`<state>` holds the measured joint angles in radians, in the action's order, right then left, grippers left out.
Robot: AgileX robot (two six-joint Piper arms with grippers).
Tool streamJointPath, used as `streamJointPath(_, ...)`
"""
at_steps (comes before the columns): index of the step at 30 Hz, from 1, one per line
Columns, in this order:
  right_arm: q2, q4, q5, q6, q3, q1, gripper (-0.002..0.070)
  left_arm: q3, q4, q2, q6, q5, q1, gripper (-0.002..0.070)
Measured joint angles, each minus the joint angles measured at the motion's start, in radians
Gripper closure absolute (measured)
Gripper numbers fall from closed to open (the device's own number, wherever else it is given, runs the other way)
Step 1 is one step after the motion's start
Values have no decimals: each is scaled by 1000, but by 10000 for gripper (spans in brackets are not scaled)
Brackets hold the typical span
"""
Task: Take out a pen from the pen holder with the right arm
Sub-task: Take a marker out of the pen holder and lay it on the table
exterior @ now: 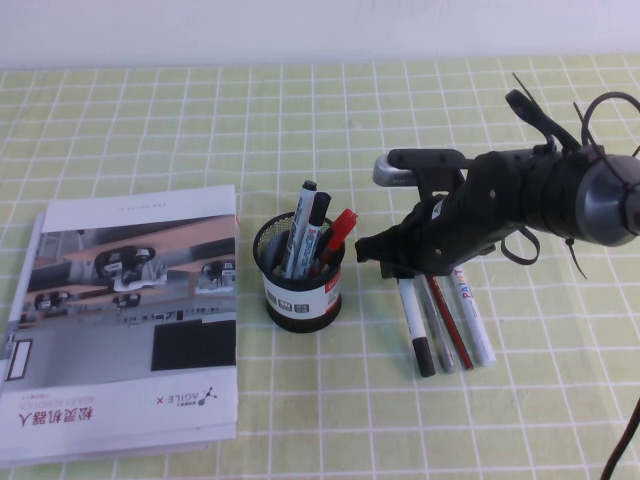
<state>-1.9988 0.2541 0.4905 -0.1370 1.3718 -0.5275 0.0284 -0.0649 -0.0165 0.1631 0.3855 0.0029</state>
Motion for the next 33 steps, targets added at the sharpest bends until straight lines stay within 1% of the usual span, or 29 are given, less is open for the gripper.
streamJointPath(12,0,-16,-9,-2,2,7,567,0,0,0,0,0,0,681)
streamJointPath(15,0,-17,-9,-2,2,7,549,0,0,0,0,0,0,681)
streamJointPath(23,0,-22,-9,-4,2,7,474,0,0,0,0,0,0,681)
streamJointPath(29,13,-40,19,-4,2,8,458,0,0,0,0,0,0,681)
streamJointPath(33,82,-80,53,-4,-10,8,463,0,0,0,0,0,0,681)
